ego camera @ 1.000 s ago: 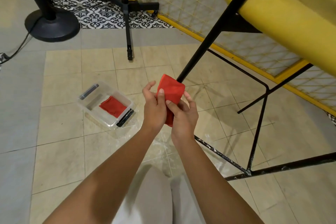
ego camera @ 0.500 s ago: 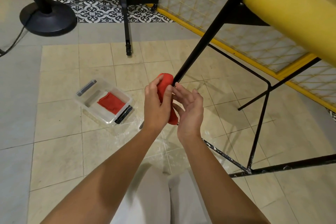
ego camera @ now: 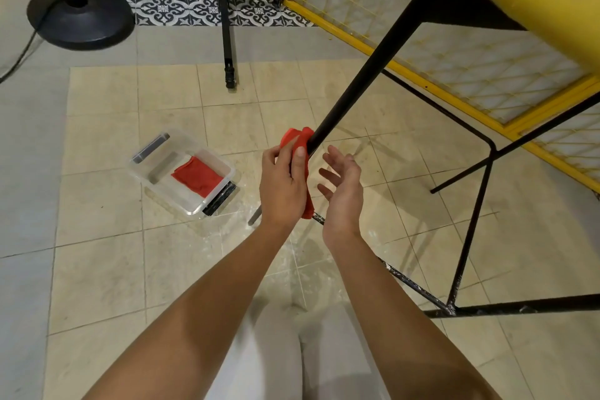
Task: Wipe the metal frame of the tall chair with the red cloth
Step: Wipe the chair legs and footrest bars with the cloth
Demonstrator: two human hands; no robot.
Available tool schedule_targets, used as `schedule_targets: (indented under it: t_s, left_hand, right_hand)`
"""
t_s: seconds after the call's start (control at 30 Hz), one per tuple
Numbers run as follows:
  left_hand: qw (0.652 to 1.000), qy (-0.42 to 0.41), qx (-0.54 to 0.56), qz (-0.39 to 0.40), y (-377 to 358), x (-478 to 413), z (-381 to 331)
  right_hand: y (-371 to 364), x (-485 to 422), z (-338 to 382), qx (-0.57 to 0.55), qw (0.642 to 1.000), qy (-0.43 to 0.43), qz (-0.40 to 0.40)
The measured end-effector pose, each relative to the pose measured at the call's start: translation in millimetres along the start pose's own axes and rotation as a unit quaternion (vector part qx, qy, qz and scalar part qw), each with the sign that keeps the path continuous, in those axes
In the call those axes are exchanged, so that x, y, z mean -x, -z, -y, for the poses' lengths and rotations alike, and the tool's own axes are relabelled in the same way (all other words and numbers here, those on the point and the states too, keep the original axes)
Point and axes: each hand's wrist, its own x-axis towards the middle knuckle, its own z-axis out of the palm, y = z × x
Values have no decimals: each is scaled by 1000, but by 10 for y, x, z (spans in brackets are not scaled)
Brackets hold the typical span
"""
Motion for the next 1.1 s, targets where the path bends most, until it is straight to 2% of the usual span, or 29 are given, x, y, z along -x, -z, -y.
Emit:
schedule_targets:
  t_s: [0.2, 0.33, 0.47, 0.7, 0.93, 1.1]
  left_hand:
    - [996, 67, -25, 59, 9, -21, 422]
    - [981, 115, -103, 118, 29, -132, 692]
    - [971, 187, -58, 139, 39, -291, 928]
    - [985, 143, 61, 76, 17, -168, 655]
    - [985, 130, 1, 115, -48, -222, 1022]
    - [964, 222, -40, 139, -116, -351, 1464]
  right_hand:
    - [-60, -124, -168, 56, 998, -18, 36]
    - [-82, -188, -284, 94, 994, -38, 50]
    - [-121, -233, -346, 116, 990, -61, 60]
    - [-176, -286, -436, 119, 988, -81, 57]
    - [-205, -341, -460, 150, 984, -73, 61]
    - [-245, -457, -589, 172, 978, -89, 73]
